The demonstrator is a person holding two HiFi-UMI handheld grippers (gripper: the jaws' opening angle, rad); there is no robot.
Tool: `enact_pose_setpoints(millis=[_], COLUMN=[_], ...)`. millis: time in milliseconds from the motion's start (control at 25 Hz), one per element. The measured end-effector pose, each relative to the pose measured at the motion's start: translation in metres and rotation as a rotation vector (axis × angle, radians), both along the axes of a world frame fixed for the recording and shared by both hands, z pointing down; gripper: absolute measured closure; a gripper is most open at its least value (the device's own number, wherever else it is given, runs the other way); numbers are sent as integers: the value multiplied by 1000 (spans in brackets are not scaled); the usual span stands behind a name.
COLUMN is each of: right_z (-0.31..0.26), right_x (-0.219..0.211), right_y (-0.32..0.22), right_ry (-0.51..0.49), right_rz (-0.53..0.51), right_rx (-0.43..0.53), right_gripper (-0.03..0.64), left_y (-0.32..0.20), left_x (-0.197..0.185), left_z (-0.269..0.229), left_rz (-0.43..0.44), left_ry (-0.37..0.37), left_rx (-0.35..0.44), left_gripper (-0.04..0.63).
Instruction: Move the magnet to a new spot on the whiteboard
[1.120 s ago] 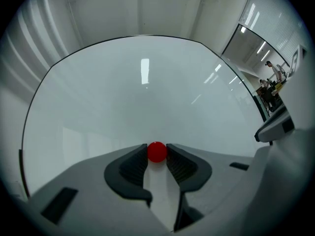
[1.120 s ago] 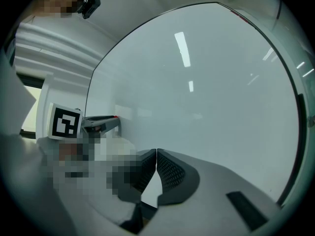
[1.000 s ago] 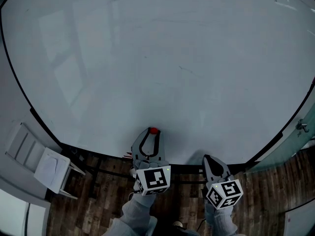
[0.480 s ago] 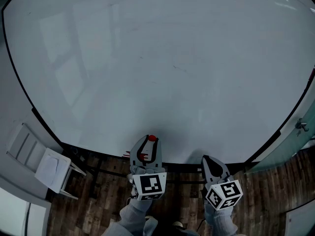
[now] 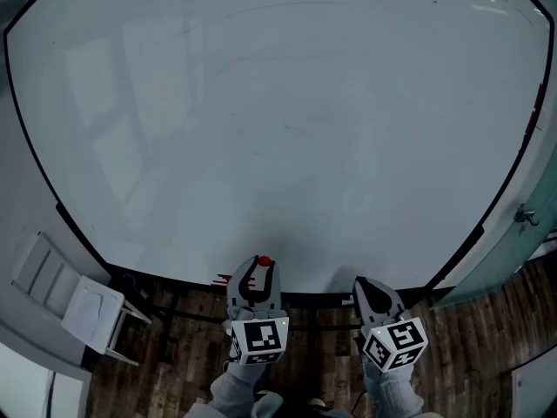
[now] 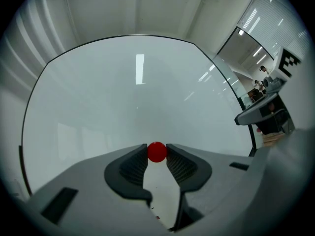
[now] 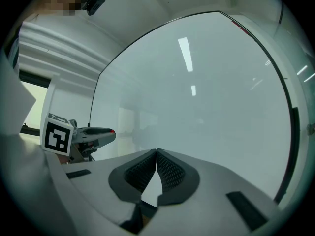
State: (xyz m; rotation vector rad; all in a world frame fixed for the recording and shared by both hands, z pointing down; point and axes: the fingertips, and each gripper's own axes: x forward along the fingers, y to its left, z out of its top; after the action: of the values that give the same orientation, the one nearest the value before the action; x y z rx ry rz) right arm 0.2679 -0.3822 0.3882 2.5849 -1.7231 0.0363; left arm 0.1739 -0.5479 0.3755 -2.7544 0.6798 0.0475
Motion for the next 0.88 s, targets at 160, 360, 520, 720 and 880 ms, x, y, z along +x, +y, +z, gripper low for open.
enact_pose_setpoints(millis=[160,360,520,720,880], right_z=[-16,-45,-81,-131,-166], right_x=[8,23,33,45,50], right_y=[12,30,38,45,50], right_ry=[23,72,121,201,260], right_rz=[11,33,37,31,20], right_rx=[20,47,82,134,176], right_gripper=[589,590,589,589,589], left_y=[15,30,45,60,70], left_x=[12,28,41,55,59], left_z=[-11,-47,-76,-123,-166], left_rz=[35,73,101,133,147], left_ry=[11,54,85,140,189], left_rx=[27,96,145,221,288], left_gripper=[472,472,472,472,472])
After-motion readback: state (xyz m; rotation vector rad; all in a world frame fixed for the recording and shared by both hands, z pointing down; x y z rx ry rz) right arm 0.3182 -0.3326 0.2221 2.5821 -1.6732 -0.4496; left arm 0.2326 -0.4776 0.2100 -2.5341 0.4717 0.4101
